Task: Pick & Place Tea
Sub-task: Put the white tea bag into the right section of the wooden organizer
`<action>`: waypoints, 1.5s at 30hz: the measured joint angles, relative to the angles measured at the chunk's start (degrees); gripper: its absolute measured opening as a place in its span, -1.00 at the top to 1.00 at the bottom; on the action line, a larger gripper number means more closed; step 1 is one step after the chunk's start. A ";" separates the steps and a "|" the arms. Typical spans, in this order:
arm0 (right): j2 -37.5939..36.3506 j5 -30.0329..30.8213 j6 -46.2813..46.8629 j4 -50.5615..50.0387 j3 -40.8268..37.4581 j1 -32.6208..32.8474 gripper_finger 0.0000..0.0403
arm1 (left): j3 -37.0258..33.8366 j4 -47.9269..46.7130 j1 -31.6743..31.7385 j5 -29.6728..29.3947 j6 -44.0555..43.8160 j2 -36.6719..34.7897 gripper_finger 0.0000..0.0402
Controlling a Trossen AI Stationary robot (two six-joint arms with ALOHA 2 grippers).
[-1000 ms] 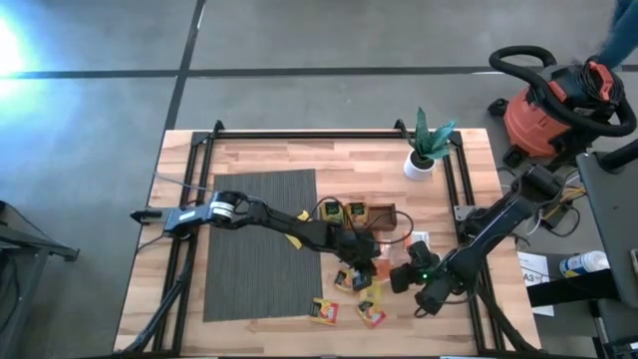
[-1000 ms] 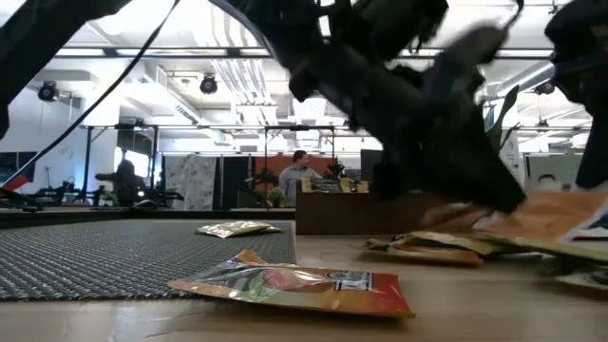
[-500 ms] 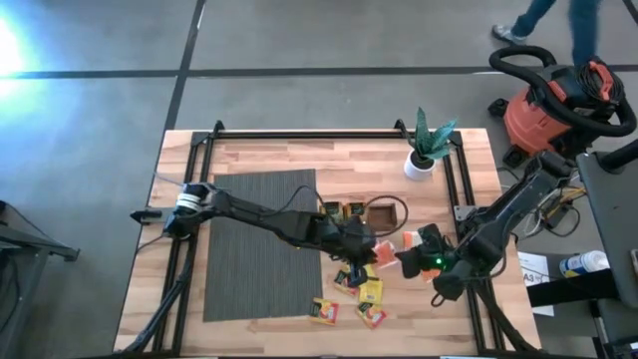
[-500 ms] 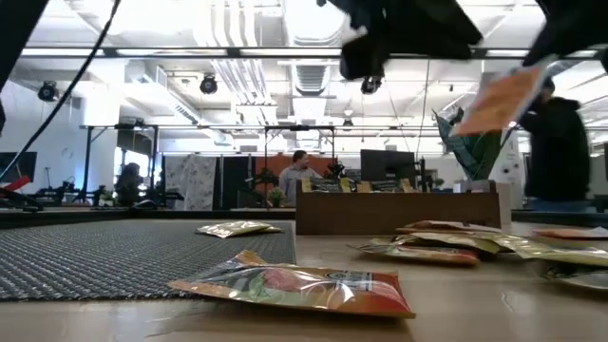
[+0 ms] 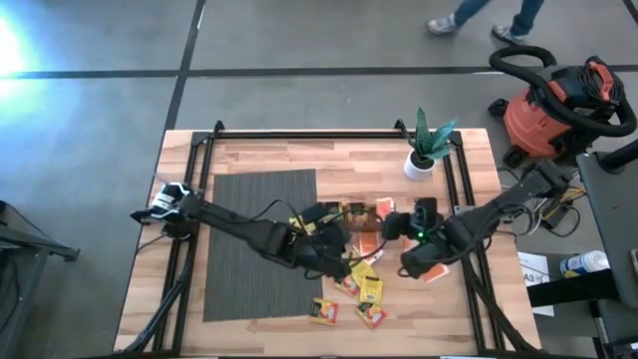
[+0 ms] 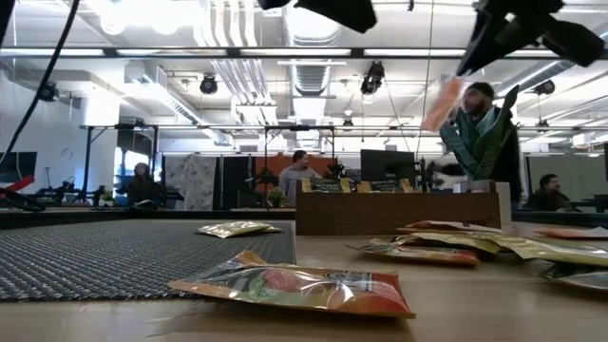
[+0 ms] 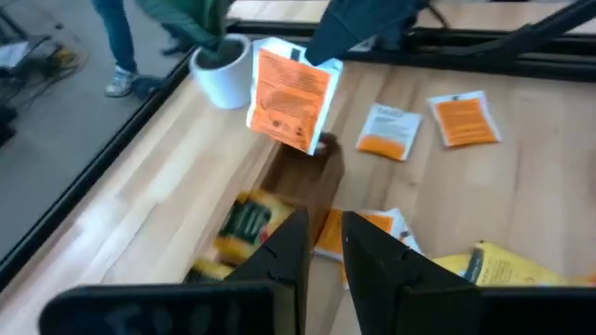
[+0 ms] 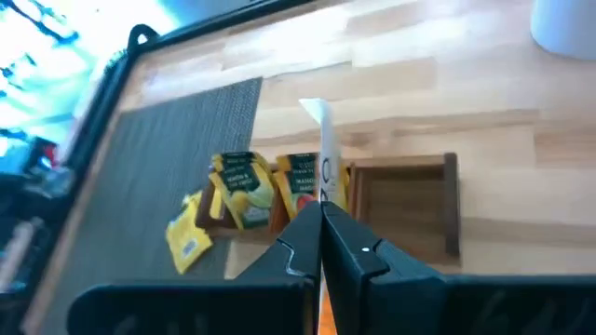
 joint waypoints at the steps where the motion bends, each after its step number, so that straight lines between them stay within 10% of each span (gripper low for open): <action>1: 0.89 -0.62 -1.92 0.24 1.06 -0.26 0.96 | -0.17 -0.62 -0.15 -0.50 -1.47 -0.09 0.69; 8: 3.32 -1.47 -5.26 0.57 7.47 2.78 0.96 | -0.70 -2.89 -0.25 -4.13 -6.82 -1.88 0.69; 16: 3.40 1.82 9.84 1.88 4.78 9.02 0.96 | -1.63 -1.03 -7.40 -25.00 9.84 -2.01 0.69; 29: 3.64 9.72 -4.10 29.99 3.16 4.68 0.96 | -7.13 13.00 -10.71 -24.34 8.85 -0.96 0.69; 45: 3.64 9.59 -6.99 34.80 3.16 0.51 0.96 | -7.23 13.09 -8.45 -24.33 8.10 -0.14 0.24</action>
